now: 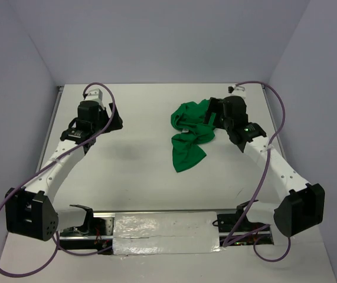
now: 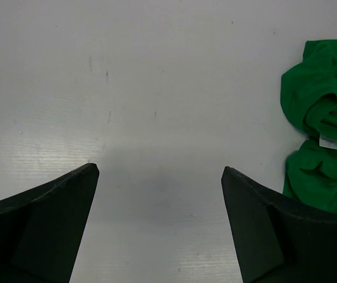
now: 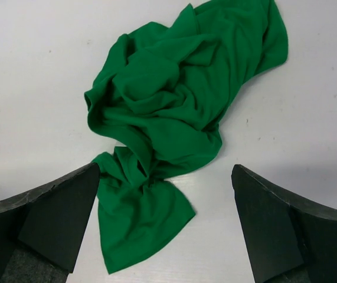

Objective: Fold and stack the t-shirts
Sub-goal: Flatten out the tshirt

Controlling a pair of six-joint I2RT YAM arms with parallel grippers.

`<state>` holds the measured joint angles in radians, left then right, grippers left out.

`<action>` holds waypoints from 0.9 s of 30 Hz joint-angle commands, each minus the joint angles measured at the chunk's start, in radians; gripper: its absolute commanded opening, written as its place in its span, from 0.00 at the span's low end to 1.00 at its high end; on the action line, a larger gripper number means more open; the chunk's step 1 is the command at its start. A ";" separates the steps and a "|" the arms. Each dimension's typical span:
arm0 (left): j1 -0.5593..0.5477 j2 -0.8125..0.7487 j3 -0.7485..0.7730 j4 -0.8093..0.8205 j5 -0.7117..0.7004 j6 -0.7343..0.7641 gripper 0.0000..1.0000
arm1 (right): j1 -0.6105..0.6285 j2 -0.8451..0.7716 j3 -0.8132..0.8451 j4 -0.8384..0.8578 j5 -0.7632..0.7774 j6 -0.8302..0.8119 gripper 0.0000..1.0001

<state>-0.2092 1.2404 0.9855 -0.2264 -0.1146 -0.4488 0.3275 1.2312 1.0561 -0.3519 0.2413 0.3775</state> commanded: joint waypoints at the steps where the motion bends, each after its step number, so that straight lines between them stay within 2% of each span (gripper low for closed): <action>1: -0.002 -0.004 0.030 0.047 0.027 -0.005 0.99 | 0.007 -0.041 -0.024 0.040 0.055 -0.017 1.00; 7: -0.002 0.002 0.041 0.035 0.033 -0.010 0.99 | 0.007 -0.091 -0.054 0.045 0.082 -0.009 1.00; 15: -0.002 -0.033 0.015 0.016 0.006 -0.034 0.99 | 0.031 -0.064 0.004 0.022 -0.028 -0.009 1.00; 17: -0.002 -0.041 0.009 -0.005 -0.026 -0.053 0.99 | 0.117 -0.070 -0.016 0.056 0.015 -0.025 1.00; 18: -0.001 -0.042 0.007 -0.014 -0.039 -0.059 0.99 | 0.184 -0.067 -0.022 0.068 0.100 -0.025 1.00; 19: -0.001 -0.045 0.005 -0.021 -0.048 -0.062 0.99 | 0.206 -0.058 -0.025 0.062 0.122 -0.014 1.00; 23: 0.005 -0.048 0.002 -0.050 -0.094 -0.093 0.99 | 0.254 0.103 0.056 -0.076 -0.010 0.064 1.00; 27: 0.010 -0.042 0.010 -0.077 -0.105 -0.103 0.99 | 0.416 0.160 0.002 -0.056 0.062 0.052 1.00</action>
<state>-0.2066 1.2186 0.9855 -0.2859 -0.1856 -0.5285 0.6479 1.3582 1.0702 -0.3691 0.2848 0.4145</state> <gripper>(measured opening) 0.994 0.998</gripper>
